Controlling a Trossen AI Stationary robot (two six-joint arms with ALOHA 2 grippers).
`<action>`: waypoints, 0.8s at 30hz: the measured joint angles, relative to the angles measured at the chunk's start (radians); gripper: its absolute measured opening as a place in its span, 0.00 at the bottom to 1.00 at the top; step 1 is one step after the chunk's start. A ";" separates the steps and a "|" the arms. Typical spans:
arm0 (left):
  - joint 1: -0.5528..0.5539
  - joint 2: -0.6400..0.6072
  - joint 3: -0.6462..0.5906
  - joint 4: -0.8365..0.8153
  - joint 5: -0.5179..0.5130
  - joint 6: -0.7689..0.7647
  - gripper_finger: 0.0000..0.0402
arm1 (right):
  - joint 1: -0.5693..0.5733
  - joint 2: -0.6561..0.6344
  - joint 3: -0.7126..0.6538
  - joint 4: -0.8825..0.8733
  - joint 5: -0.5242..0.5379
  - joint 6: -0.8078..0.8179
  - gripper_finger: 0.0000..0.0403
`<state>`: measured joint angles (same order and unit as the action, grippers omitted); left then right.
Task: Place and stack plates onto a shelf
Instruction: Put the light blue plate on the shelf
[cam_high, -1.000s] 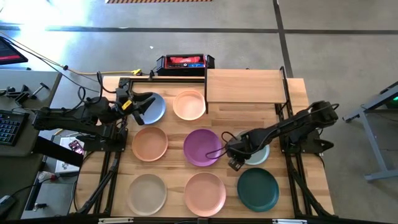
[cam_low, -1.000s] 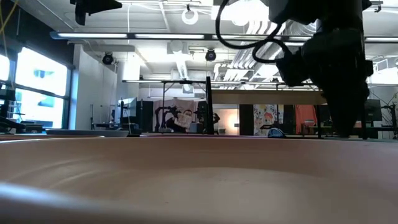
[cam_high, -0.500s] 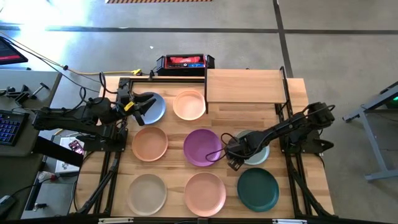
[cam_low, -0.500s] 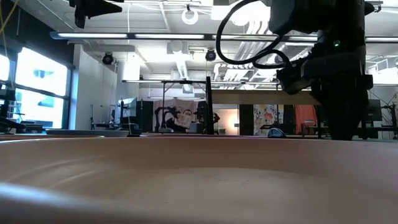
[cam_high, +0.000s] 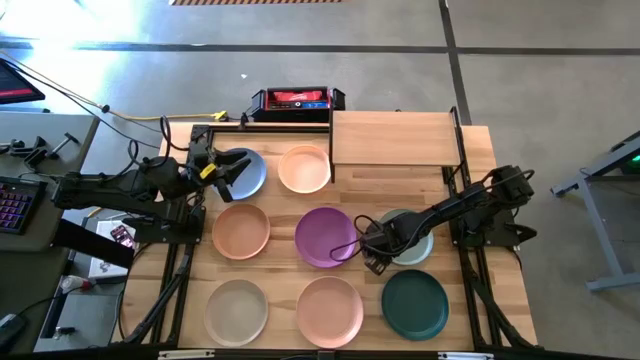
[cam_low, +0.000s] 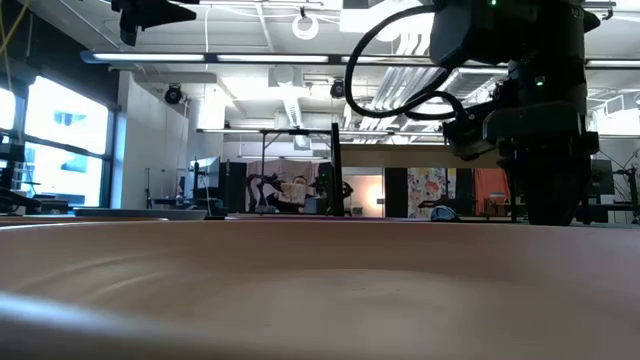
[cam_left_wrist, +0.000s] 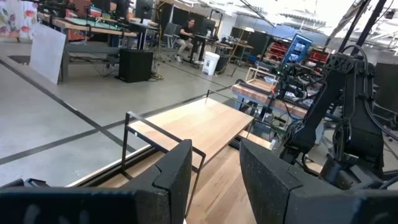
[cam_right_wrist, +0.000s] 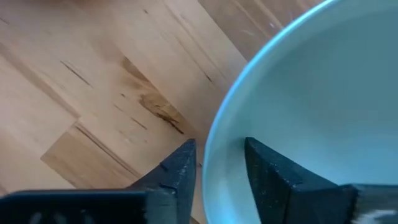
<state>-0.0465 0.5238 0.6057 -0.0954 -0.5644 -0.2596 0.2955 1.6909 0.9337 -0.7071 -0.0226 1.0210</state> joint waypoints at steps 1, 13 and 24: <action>0.000 0.000 0.000 -0.001 0.000 0.000 0.31 | 0.000 0.000 0.000 0.001 0.000 0.000 0.24; 0.000 0.000 0.000 -0.018 0.000 0.000 0.31 | 0.000 -0.010 0.000 0.000 -0.022 -0.013 0.02; 0.000 0.000 0.000 -0.020 -0.002 0.000 0.31 | 0.002 -0.030 0.165 -0.189 -0.036 -0.134 0.00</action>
<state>-0.0467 0.5240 0.6060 -0.1154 -0.5663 -0.2592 0.2974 1.6608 1.0982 -0.8956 -0.0585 0.8874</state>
